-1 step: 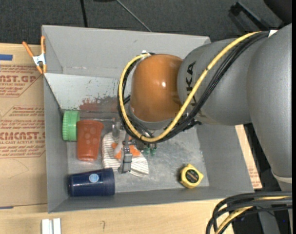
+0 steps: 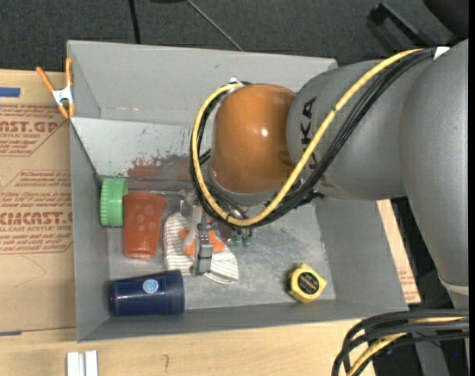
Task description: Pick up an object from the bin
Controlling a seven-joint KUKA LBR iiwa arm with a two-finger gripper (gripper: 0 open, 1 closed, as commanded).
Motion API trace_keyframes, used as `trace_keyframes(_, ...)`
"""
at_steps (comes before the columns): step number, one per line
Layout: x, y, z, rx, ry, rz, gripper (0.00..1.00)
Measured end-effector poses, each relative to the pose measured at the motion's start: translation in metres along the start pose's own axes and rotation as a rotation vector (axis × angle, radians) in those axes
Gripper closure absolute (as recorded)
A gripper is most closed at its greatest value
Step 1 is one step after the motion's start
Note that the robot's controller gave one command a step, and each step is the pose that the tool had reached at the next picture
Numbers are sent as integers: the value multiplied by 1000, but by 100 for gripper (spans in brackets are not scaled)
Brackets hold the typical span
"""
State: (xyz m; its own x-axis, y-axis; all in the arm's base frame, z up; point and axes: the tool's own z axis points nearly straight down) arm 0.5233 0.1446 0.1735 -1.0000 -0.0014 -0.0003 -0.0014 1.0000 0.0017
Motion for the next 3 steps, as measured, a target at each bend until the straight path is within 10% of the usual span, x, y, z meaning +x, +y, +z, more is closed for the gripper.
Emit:
trace_keyframes(2, -33, -54, 106, 1, -1, -181, 0)
trace_keyframes(3, -35, -54, 104, 0, -1, -170, 0)
